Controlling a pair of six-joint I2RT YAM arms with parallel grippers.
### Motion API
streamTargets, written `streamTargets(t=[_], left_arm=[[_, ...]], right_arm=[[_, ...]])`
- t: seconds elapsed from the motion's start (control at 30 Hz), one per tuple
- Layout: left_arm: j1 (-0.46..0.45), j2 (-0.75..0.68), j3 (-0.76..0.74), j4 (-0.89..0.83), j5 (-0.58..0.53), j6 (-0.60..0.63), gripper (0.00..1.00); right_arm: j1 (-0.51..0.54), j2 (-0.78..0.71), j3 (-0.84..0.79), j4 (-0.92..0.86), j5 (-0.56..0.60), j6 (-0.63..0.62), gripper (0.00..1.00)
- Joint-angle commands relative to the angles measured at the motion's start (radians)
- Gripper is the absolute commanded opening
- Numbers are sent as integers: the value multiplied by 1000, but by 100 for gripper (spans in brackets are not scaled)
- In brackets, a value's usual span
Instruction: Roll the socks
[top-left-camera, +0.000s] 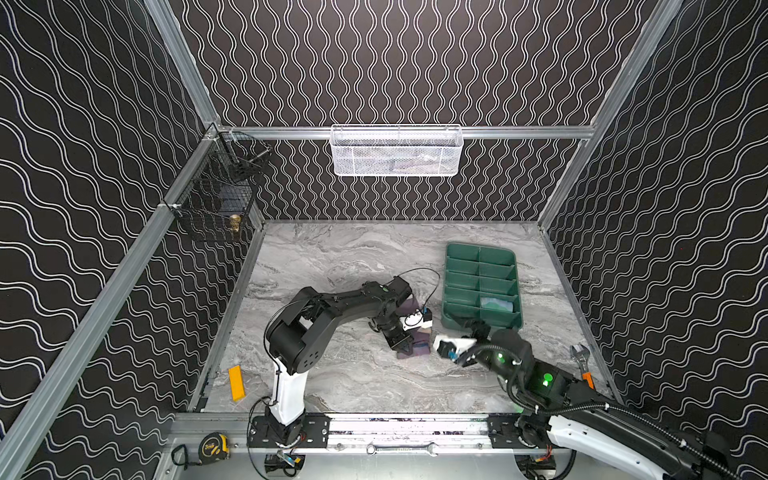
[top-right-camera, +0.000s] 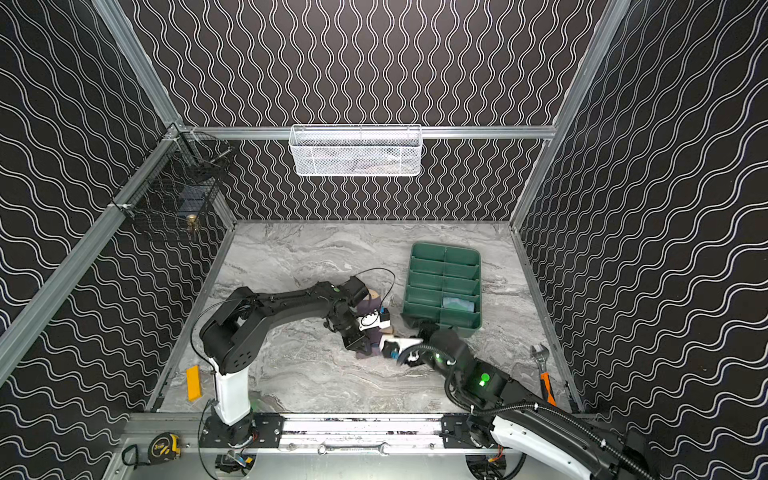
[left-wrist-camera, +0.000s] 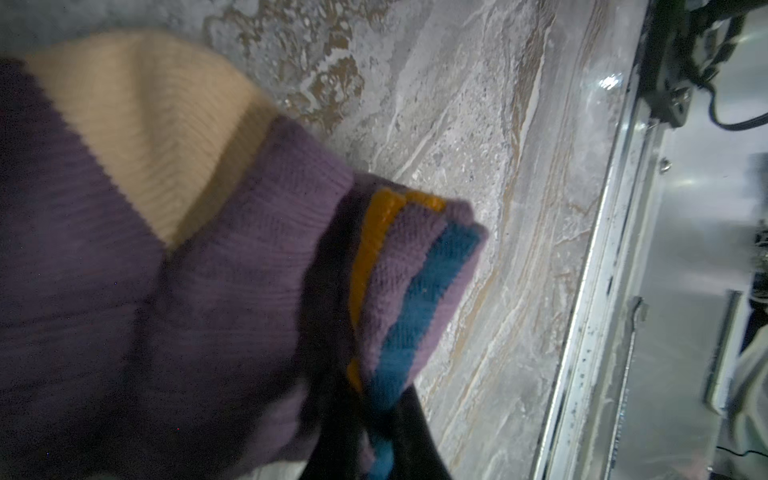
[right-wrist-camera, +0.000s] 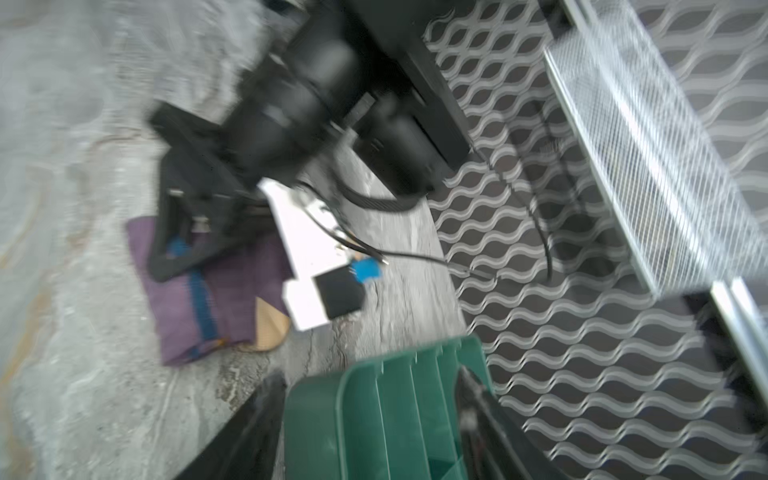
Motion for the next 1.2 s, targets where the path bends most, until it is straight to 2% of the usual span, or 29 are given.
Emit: streamTargets(t=[0.0, 0.13, 0.27, 0.33, 0.57, 0.87, 0.93, 1.17], left_arm=[[26, 75, 8, -210, -238, -24, 3], [40, 125, 62, -232, -245, -27, 3], [41, 115, 61, -232, -250, -25, 3], [41, 106, 55, -231, -252, -24, 3], [41, 109, 53, -232, -241, -24, 3], [41, 116, 63, -234, -246, -23, 2], [42, 114, 69, -236, -246, -24, 2], [42, 91, 92, -239, -259, -32, 4]], right_arm=[[117, 100, -9, -18, 97, -114, 67], [171, 348, 4, 95, 109, -98, 67], [143, 568, 4, 317, 139, -147, 67], [107, 644, 32, 366, 115, -130, 66], [33, 766, 73, 399, 42, -174, 64], [30, 775, 98, 240, -54, -141, 60], [33, 786, 110, 191, -65, -121, 54], [39, 802, 130, 23, -133, -15, 20]])
